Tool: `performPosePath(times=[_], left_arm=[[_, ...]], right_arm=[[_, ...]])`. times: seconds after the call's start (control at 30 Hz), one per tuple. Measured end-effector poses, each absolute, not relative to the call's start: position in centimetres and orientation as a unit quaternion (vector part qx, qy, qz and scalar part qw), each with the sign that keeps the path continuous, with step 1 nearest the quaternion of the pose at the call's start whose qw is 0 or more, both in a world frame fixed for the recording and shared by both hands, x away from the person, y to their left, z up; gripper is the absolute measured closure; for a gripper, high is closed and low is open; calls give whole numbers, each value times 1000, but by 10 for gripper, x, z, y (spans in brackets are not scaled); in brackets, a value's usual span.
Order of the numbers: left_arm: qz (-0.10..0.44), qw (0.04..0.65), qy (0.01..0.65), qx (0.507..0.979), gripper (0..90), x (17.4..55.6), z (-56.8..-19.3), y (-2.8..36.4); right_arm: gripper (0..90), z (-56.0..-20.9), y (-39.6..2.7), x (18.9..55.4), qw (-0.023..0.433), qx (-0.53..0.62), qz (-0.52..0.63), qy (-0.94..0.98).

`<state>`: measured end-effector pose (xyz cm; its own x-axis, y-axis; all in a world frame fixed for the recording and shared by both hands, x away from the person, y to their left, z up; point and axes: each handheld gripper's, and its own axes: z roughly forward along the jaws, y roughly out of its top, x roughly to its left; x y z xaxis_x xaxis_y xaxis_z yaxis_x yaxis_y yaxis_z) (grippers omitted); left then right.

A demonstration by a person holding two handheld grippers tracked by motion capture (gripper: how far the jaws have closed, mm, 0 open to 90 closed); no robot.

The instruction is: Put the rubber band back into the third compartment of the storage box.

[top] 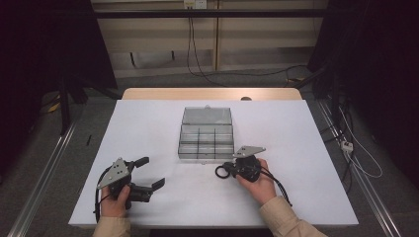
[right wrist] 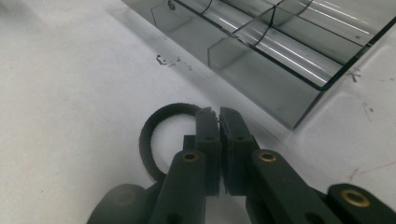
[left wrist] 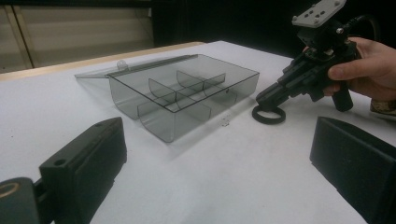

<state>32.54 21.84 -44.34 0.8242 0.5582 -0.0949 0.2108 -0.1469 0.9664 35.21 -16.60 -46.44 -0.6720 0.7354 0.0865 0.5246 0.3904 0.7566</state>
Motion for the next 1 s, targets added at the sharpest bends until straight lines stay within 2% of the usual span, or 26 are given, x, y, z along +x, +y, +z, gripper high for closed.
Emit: performPosePath(times=[1.0], left_arm=[[147, 603, 258, 740, 34, 325, -443, 221]], right_arm=[[882, -430, -177, 355, 116, 366, 439, 813]])
